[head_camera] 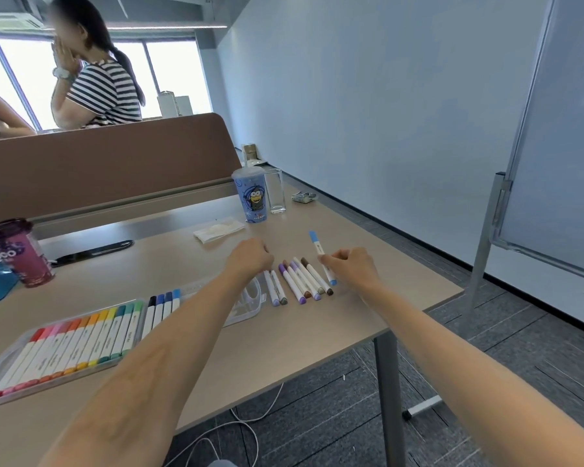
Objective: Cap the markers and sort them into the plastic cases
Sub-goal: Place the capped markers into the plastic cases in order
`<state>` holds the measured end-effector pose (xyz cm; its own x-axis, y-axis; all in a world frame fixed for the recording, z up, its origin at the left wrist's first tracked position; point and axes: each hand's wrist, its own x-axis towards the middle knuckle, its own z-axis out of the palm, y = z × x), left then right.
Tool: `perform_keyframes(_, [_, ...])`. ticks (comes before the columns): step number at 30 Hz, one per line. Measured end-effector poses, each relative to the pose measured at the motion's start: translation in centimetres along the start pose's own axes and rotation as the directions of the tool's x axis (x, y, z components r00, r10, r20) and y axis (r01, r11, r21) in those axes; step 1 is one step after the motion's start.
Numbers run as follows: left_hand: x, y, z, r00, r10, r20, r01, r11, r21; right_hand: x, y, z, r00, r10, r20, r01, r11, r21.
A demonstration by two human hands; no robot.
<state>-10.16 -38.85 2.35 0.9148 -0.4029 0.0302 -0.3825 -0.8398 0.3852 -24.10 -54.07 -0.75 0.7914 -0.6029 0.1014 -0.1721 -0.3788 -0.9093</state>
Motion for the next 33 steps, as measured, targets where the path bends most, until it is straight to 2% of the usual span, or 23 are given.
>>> perform_keyframes(3, [-0.3,1.0,0.6,0.999,0.047,0.008,-0.047,0.999,0.009,-0.1,-0.2,0.1,1.000,-0.017,0.009,0.017,1.000,0.000])
perform_keyframes(10, [-0.8,2.3,1.3,0.995,-0.003,0.102,-0.015,0.983,0.183,-0.3,-0.1,-0.9,1.000,-0.027,0.003,0.027,1.000,0.007])
perform_keyframes(18, [-0.8,3.3,2.0,0.995,-0.032,0.093,0.012,0.980,0.200,-0.4,0.6,-1.8,1.000,-0.012,-0.009,0.012,1.000,0.012])
perform_keyframes(21, [-0.8,3.2,1.8,0.992,-0.054,0.117,0.044,0.995,0.088,-0.5,0.8,-1.9,1.000,-0.009,-0.009,0.009,1.000,0.015])
perform_keyframes(23, [-0.6,2.5,0.9,0.987,-0.062,0.149,0.075,0.994,-0.078,-0.5,0.8,-1.7,1.000,0.002,-0.008,-0.002,1.000,0.008])
perform_keyframes(26, [-1.5,1.0,-1.4,0.987,-0.067,0.145,0.112,0.938,-0.328,-0.6,-0.3,-0.7,1.000,0.012,-0.011,-0.012,1.000,0.016])
perform_keyframes(33, [-4.8,-5.9,-5.5,0.988,-0.130,0.087,0.155,0.888,-0.432,-2.8,-5.2,5.2,0.995,-0.033,0.099,0.028,0.998,0.052])
